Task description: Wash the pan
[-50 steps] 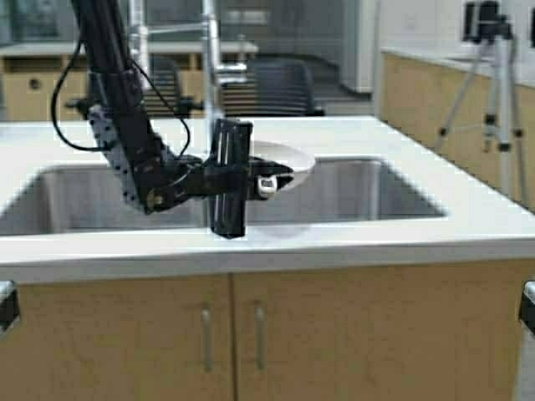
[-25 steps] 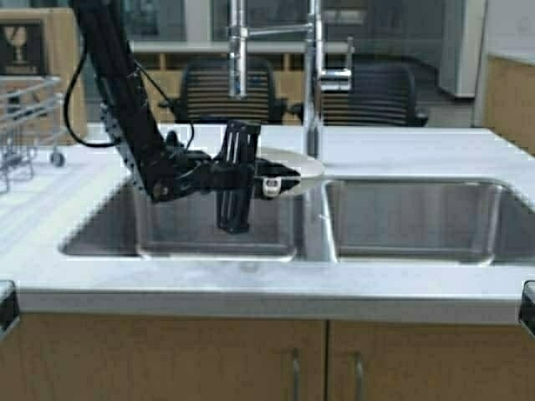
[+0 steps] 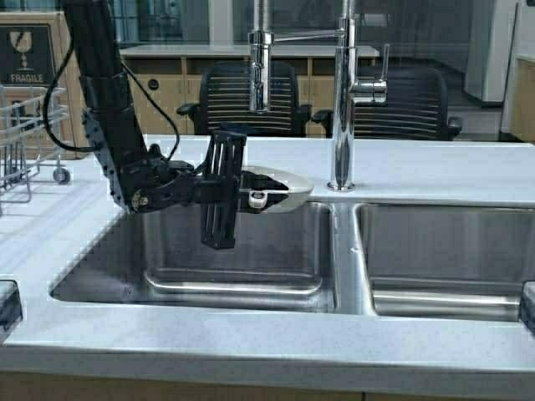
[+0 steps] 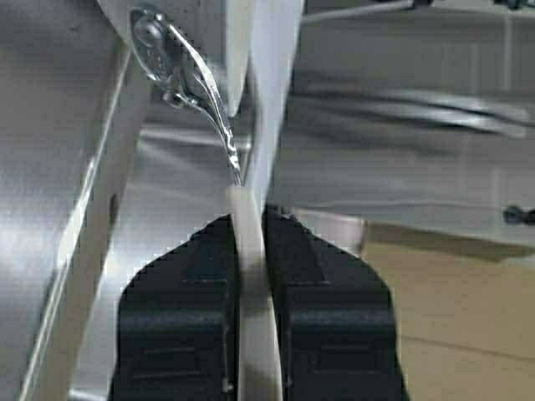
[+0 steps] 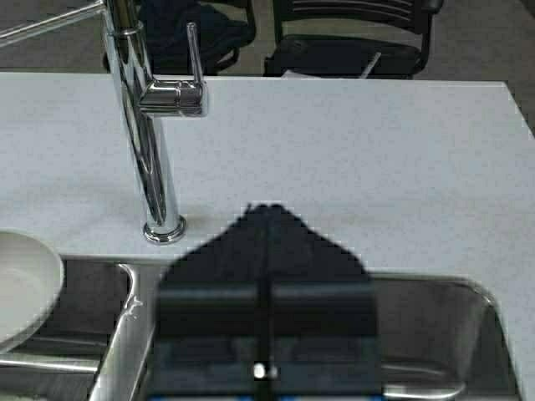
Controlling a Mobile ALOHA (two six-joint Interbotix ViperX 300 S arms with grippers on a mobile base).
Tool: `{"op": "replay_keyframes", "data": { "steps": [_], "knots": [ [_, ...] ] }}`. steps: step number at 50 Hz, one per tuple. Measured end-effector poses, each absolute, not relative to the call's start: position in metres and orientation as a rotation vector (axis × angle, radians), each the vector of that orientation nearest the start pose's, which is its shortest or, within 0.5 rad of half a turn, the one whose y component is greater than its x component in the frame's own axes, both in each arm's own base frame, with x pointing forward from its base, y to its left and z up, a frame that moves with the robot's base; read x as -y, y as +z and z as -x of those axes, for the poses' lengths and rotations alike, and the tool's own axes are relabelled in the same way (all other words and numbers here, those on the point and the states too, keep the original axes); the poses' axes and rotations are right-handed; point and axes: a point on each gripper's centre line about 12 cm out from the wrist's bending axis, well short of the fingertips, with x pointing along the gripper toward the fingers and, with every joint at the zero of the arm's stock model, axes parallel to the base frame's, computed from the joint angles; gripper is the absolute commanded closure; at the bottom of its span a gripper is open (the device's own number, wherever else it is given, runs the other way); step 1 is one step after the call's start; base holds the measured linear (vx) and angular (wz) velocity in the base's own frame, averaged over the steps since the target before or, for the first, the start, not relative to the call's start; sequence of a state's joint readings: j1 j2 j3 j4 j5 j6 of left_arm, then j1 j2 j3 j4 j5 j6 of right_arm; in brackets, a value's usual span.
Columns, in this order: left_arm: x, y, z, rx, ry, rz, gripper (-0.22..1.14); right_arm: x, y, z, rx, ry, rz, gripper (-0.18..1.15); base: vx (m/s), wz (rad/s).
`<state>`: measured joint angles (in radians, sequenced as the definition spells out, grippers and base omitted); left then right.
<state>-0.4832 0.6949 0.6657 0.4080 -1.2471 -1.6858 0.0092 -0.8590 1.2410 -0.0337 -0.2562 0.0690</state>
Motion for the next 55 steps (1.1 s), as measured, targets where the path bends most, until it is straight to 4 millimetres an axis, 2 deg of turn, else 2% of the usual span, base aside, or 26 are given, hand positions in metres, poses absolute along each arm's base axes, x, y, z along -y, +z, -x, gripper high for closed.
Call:
{"op": "replay_keyframes", "data": {
  "steps": [6,10,15,22,25,31,37,45,55],
  "knots": [
    [0.226,0.023,-0.317,-0.794,-0.592,1.449,0.89,-0.003,0.242,-0.206,-0.105,0.015,-0.037,0.88,0.17,0.11],
    [0.225,0.026,-0.302,-0.813,-0.603,1.453,0.89,-0.003,0.241,-0.205,-0.088,0.018,-0.037,0.78,0.13,0.13],
    [0.228,0.027,-0.285,-0.848,-0.621,1.449,0.89,-0.003,0.240,-0.206,-0.080,0.018,-0.039,0.51,0.12,0.15],
    [0.232,0.025,-0.266,-0.897,-0.639,1.437,0.89,-0.003,0.231,-0.212,-0.122,0.017,-0.042,0.04,0.11,0.18],
    [0.234,0.025,-0.263,-0.904,-0.649,1.436,0.89,-0.003,0.228,-0.218,-0.145,0.016,-0.051,-0.09,0.09,0.14],
    [0.239,0.027,-0.258,-0.916,-0.680,1.433,0.89,-0.004,0.228,-0.233,-0.177,0.015,-0.064,-0.07,0.06,0.09],
    [0.244,0.027,-0.253,-0.934,-0.698,1.426,0.89,-0.004,0.233,-0.260,-0.202,0.013,-0.066,-0.07,0.04,0.05],
    [0.243,0.027,-0.252,-0.934,-0.702,1.428,0.89,-0.005,0.235,-0.316,-0.242,0.014,-0.064,-0.07,0.01,0.02],
    [0.244,0.028,-0.247,-0.941,-0.719,1.431,0.89,-0.005,0.221,-0.382,-0.285,0.016,-0.050,-0.07,0.00,0.00]
  ]
}}
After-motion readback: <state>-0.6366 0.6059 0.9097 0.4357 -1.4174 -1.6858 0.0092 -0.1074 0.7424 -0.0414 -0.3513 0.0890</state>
